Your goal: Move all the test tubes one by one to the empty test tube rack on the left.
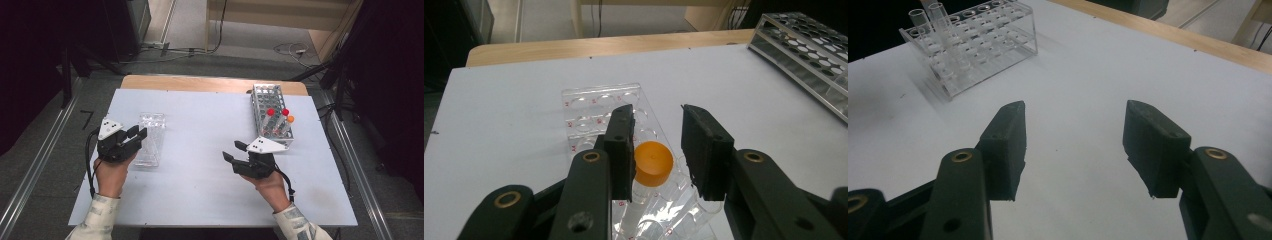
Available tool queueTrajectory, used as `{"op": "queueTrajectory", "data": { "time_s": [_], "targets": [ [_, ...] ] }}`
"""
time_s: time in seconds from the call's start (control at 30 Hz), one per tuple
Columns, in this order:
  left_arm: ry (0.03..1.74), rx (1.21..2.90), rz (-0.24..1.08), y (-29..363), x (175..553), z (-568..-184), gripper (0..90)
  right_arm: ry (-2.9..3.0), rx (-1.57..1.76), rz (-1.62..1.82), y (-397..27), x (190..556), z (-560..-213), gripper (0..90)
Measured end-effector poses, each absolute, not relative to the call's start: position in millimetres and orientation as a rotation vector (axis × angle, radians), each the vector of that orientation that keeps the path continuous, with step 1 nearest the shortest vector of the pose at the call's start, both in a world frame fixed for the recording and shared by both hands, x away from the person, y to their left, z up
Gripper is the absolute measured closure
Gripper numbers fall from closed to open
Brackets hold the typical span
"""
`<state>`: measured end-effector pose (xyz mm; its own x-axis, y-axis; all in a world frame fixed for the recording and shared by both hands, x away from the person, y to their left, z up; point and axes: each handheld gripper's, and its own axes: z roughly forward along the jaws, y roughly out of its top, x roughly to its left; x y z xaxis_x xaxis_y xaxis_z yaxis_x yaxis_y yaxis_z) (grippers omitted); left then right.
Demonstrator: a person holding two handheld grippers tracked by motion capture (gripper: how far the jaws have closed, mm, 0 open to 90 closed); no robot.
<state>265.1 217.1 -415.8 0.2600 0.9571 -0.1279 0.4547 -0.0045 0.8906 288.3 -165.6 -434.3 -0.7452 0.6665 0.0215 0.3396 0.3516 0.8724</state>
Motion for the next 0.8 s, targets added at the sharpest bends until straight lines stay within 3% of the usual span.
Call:
{"op": "queueTrajectory", "data": {
  "time_s": [0.27,0.43,0.8],
  "targets": [
    [1.332,1.579,0.685,217,260,-411,54.1,2.225,0.929,1.342,-179,293,-430,40.1],
    [1.337,1.569,0.687,213,259,-409,39.4,2.150,1.026,1.301,-201,304,-427,39.3],
    [1.334,1.572,0.605,209,260,-407,18.2,1.972,1.173,1.176,-254,319,-424,39.0]
  ]
}}
